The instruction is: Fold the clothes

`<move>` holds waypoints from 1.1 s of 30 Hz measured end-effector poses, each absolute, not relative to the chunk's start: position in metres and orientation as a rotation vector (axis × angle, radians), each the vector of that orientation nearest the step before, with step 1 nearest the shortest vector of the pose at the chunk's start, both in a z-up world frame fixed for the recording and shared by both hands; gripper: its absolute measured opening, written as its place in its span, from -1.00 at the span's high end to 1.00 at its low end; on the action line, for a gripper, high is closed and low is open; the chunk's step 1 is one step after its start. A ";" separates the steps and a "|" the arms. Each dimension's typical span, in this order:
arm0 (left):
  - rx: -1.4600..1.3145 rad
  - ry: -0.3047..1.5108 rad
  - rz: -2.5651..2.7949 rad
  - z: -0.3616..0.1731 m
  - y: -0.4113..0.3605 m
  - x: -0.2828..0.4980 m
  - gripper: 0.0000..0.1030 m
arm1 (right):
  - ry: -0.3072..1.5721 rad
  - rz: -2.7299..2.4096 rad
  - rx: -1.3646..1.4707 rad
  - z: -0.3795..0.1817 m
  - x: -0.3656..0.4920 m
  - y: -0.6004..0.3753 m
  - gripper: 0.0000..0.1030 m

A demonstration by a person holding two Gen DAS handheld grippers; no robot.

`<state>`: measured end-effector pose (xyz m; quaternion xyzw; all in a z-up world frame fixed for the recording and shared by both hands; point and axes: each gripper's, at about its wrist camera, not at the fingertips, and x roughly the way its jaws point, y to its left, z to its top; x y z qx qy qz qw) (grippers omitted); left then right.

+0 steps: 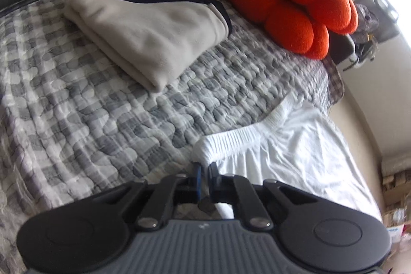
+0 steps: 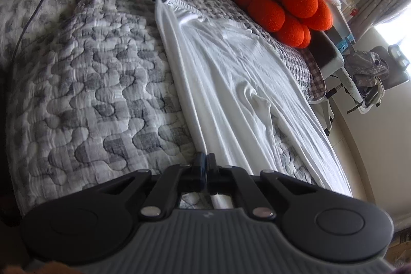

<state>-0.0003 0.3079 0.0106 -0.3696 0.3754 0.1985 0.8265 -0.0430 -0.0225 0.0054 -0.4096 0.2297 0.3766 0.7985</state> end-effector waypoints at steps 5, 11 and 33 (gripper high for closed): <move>-0.823 0.732 0.408 0.022 0.317 -0.014 0.92 | 0.511 0.863 -0.798 0.021 -0.048 -0.028 1.00; -0.750 0.849 0.464 0.006 0.315 -0.004 0.91 | 0.548 0.845 -0.895 -0.001 -0.050 -0.022 1.00; -0.782 0.845 0.523 0.010 0.322 -0.012 0.20 | 0.527 0.904 -0.924 0.003 -0.063 -0.022 0.95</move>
